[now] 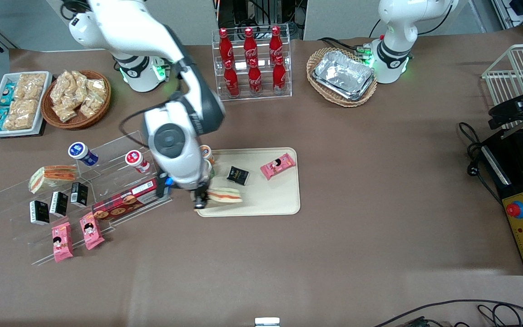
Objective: Place sandwich on tray
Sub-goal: 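Carry the held sandwich over to the cream tray, then lower the sandwich onto the tray and open the right gripper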
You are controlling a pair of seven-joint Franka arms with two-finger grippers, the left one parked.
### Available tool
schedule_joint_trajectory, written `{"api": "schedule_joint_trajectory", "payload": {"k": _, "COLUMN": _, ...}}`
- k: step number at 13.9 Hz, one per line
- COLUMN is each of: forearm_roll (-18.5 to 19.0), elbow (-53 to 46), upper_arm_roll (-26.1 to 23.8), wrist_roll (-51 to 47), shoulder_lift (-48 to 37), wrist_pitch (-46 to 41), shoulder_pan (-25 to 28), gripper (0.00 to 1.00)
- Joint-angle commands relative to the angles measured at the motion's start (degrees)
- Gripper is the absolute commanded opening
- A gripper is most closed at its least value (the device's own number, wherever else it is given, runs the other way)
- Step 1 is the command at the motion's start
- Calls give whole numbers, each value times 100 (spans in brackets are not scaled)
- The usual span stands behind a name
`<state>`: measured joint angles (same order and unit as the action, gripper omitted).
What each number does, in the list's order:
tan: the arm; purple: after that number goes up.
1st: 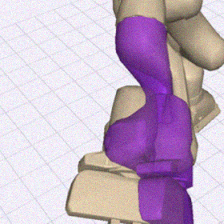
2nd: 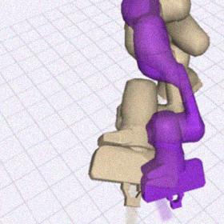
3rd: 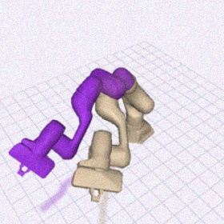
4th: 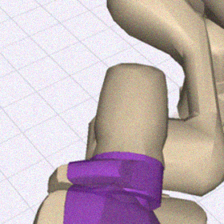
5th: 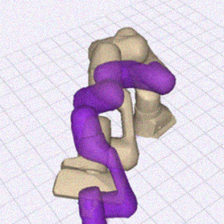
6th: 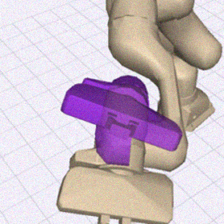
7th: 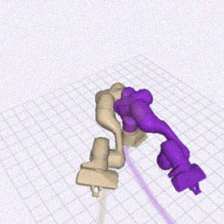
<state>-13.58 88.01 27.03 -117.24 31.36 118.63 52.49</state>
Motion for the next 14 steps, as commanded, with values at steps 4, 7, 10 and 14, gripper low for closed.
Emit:
{"api": "schedule_joint_trajectory", "payload": {"k": 4, "forearm_roll": -145, "elbow": -83, "upper_arm_roll": 101, "wrist_roll": -1819, "shoulder_lift": 845, "wrist_pitch": 995, "shoulder_pan": 622, "gripper": 0}}
{"api": "schedule_joint_trajectory", "payload": {"k": 7, "forearm_roll": -163, "elbow": -65, "upper_arm_roll": -4, "wrist_roll": -1742, "shoulder_lift": 1012, "wrist_pitch": 1048, "shoulder_pan": 622, "gripper": 0}}
{"api": "schedule_joint_trajectory", "payload": {"k": 10, "forearm_roll": -154, "elbow": -56, "upper_arm_roll": -118, "wrist_roll": -1654, "shoulder_lift": 1109, "wrist_pitch": 1233, "shoulder_pan": 622, "gripper": 0}}
{"api": "schedule_joint_trajectory", "payload": {"k": 14, "forearm_roll": -198, "elbow": -47, "upper_arm_roll": -329, "wrist_roll": -1565, "shoulder_lift": 1162, "wrist_pitch": 1321, "shoulder_pan": 570, "gripper": 0}}
